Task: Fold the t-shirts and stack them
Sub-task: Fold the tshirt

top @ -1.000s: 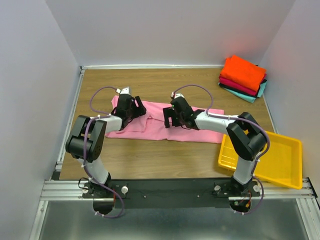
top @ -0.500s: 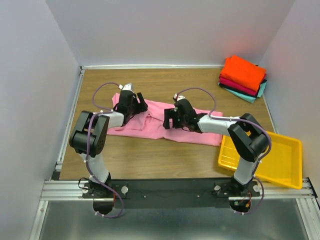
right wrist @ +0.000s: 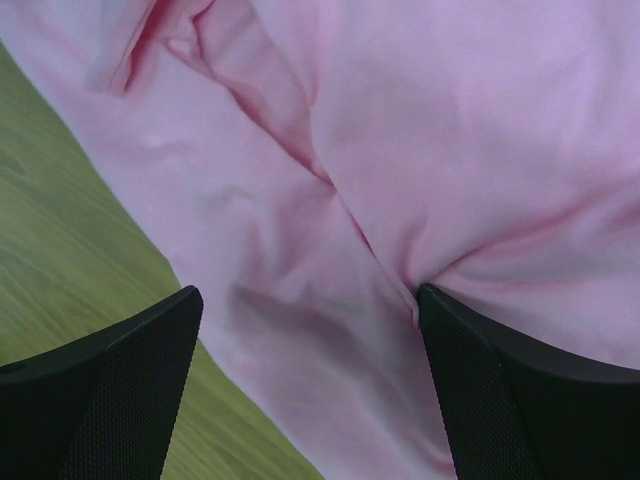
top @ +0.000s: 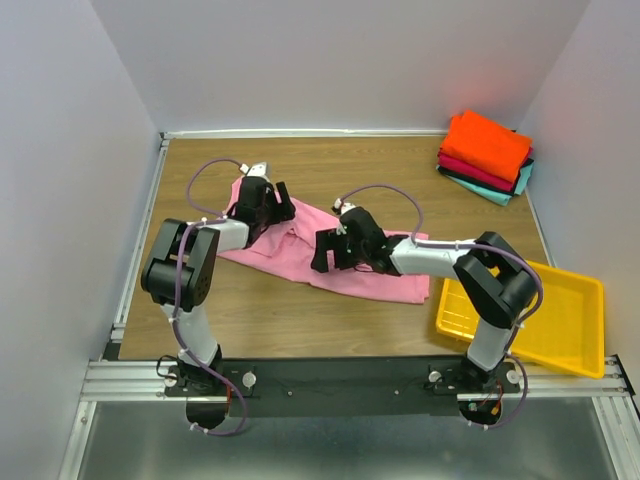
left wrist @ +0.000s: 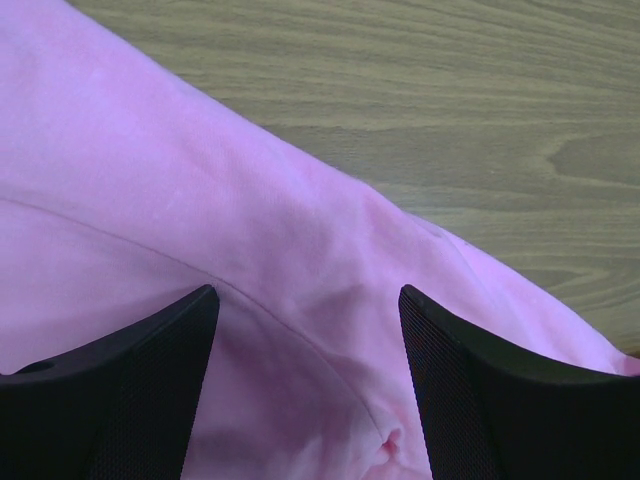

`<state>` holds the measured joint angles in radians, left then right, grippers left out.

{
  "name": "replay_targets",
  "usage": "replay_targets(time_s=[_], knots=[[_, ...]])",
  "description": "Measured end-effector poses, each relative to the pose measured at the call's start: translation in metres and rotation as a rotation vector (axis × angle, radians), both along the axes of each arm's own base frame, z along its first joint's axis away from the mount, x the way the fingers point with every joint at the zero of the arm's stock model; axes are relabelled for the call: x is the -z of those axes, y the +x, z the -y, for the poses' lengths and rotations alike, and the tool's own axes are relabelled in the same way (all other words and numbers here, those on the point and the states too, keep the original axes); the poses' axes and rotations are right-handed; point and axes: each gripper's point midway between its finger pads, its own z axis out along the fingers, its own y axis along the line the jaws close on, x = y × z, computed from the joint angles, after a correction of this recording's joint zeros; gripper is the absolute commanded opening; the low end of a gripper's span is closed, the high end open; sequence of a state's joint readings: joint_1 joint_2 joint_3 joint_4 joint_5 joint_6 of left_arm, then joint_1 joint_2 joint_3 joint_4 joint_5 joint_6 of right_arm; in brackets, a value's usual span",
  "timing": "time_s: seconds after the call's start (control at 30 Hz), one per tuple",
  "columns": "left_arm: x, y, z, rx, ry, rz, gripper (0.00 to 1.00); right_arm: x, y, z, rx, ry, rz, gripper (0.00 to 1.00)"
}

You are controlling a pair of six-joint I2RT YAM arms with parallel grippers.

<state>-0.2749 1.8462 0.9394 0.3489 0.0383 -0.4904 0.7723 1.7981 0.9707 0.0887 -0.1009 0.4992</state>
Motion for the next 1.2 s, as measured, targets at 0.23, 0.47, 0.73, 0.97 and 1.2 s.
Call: replay_targets(time_s=[0.23, 0.47, 0.73, 0.97, 1.2], knots=[[-0.036, -0.015, -0.01, -0.007, 0.022, 0.059, 0.82, -0.007, -0.034, 0.009, -0.031, -0.003, -0.039, 0.95], [-0.103, -0.021, -0.025, -0.069, 0.024, 0.212, 0.88, -0.049, -0.035, 0.047, 0.079, -0.032, 0.078, 0.99], [-0.058, -0.05, -0.039, -0.12, 0.044, 0.092, 0.88, -0.023, -0.037, 0.105, 0.22, -0.154, 0.071, 0.99], [-0.009, -0.085, -0.048, -0.14, 0.054, -0.042, 0.88, -0.004, -0.046, 0.124, 0.25, -0.202, 0.019, 0.99], [-0.001, -0.091, -0.048, -0.15, 0.046, -0.063, 0.88, 0.008, -0.057, 0.125, 0.254, -0.19, -0.029, 0.99]])
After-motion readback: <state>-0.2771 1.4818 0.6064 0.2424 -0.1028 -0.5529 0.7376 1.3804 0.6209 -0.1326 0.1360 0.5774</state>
